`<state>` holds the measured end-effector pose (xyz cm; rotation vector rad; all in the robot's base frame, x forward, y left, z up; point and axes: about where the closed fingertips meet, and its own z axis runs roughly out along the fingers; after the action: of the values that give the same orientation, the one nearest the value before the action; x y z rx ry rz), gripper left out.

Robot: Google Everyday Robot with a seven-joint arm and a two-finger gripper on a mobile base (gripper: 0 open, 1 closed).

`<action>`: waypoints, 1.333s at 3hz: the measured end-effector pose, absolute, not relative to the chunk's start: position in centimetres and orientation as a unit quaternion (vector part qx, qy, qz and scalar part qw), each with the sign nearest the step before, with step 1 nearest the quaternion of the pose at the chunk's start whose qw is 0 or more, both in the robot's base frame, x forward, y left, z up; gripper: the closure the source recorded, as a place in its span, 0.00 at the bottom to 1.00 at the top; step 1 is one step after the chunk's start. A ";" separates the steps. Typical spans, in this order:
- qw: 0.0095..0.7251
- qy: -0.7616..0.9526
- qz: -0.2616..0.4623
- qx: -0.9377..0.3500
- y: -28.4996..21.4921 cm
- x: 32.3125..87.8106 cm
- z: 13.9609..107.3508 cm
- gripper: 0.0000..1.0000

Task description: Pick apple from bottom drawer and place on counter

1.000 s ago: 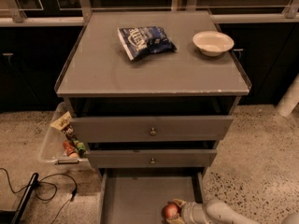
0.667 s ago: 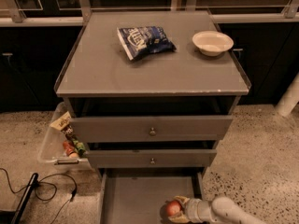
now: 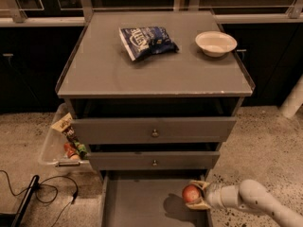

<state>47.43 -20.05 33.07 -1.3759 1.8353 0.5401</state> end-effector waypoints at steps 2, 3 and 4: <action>0.428 0.714 0.123 -0.540 -25.1 49.8 47.9 1.00; 0.429 0.714 0.120 -0.541 -25.3 49.8 48.3 1.00; 0.431 0.705 0.113 -0.551 -25.0 49.5 49.8 1.00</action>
Offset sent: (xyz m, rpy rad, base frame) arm 0.0353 -0.0827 0.2217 -0.0990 -0.2533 -0.1584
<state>49.45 -25.03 49.78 -1.3753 1.7586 0.2830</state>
